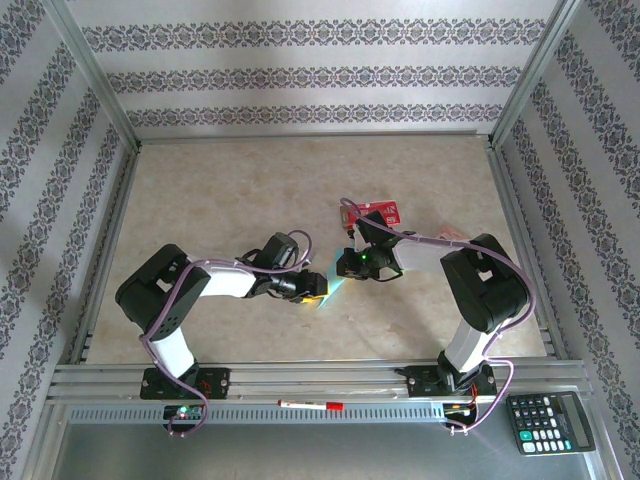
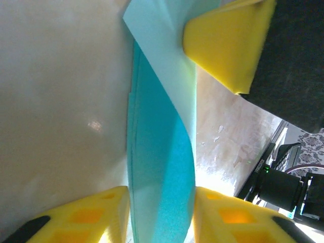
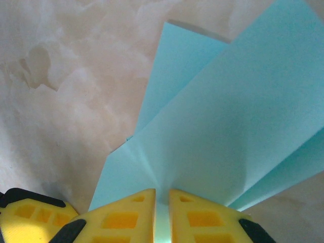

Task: Fold a paper plane with a square sheet of paper (pick it up from the middle)
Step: Fold the wing for the fifth time at the center of the table.

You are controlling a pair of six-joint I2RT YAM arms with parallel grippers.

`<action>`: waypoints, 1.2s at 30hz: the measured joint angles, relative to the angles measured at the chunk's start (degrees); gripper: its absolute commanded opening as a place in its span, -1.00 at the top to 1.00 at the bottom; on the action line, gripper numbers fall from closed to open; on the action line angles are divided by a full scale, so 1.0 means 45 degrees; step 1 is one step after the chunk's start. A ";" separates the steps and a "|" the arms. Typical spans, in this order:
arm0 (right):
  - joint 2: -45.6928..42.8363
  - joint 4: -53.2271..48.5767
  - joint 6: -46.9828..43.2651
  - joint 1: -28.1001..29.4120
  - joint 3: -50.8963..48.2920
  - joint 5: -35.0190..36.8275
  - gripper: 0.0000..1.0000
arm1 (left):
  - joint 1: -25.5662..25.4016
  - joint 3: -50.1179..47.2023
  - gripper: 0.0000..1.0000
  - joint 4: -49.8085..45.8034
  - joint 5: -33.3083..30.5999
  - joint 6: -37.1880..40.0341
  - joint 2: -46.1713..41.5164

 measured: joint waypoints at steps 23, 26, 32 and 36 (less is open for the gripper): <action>-0.0816 0.0248 0.0000 -0.0253 -0.0238 -0.0253 0.63 | 0.0010 0.0233 0.63 -0.0403 -0.0015 0.0233 0.0325; -0.0884 0.0418 0.0005 -0.0248 -0.0248 -0.0437 0.62 | 0.0010 0.0335 0.63 -0.0568 0.0019 0.0335 0.0364; -0.0889 0.0719 0.0189 -0.0214 -0.0272 -0.0767 0.61 | 0.0019 0.0525 0.60 -0.0899 0.0058 0.0471 0.0423; -0.0889 0.0855 0.0243 -0.0175 -0.0272 -0.0826 0.62 | 0.0019 0.0680 0.60 -0.1214 0.0068 0.0665 0.0452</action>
